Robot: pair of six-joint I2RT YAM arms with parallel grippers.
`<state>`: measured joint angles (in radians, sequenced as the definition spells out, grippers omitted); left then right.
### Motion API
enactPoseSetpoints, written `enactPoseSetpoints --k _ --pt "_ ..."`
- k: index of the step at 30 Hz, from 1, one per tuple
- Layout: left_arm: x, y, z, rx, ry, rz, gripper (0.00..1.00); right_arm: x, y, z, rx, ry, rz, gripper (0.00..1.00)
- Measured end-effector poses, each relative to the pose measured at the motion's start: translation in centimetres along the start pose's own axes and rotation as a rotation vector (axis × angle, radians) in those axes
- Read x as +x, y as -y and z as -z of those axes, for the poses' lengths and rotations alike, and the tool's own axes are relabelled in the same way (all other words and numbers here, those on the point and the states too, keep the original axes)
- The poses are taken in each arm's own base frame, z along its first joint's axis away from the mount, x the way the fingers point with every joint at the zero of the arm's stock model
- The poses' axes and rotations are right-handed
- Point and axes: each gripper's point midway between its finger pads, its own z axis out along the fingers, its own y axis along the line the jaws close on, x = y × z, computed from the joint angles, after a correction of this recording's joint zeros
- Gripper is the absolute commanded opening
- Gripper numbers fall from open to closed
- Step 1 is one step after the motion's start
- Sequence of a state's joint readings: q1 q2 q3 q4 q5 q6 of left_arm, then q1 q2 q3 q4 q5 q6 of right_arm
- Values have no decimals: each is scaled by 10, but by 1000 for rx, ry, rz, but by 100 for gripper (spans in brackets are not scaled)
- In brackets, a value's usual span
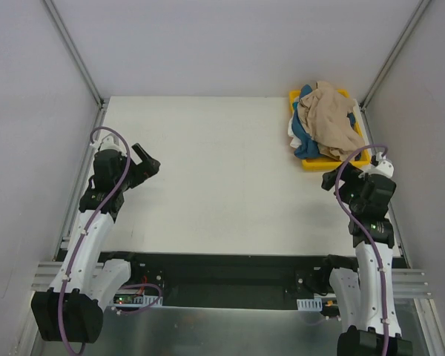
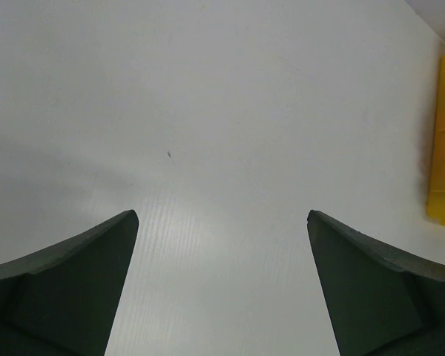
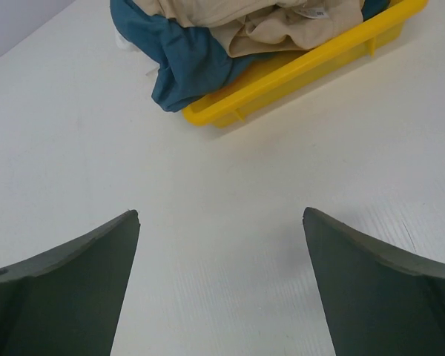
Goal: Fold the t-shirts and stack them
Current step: Grab crumpled tshirt from bin with the right arm
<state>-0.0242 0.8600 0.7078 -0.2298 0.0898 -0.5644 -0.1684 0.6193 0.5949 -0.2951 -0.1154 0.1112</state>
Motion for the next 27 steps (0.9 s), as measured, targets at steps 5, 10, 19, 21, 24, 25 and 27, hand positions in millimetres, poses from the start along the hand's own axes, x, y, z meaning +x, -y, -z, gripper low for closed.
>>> enactPoseSetpoints --k 5,10,19,21,24,25,27 --pt "1 1 -4 -5 -17 5 99 -10 1 -1 24 10 18 96" --pt "-5 3 -4 -8 -6 4 99 -46 -2 -13 66 -4 82 96" --pt "-6 1 -6 -21 -8 5 99 -104 -21 -95 57 -162 184 95" --pt "-5 0 -6 -21 -9 4 99 -108 -22 -121 44 -200 195 88" --pt "-5 0 -6 -24 -12 5 99 -104 -21 -160 31 -284 206 88" --pt "-4 0 -6 -25 -15 5 99 -104 -21 -171 26 -306 208 88" --pt "-4 -1 -6 -26 -17 5 99 -104 -21 -191 19 -327 213 88"
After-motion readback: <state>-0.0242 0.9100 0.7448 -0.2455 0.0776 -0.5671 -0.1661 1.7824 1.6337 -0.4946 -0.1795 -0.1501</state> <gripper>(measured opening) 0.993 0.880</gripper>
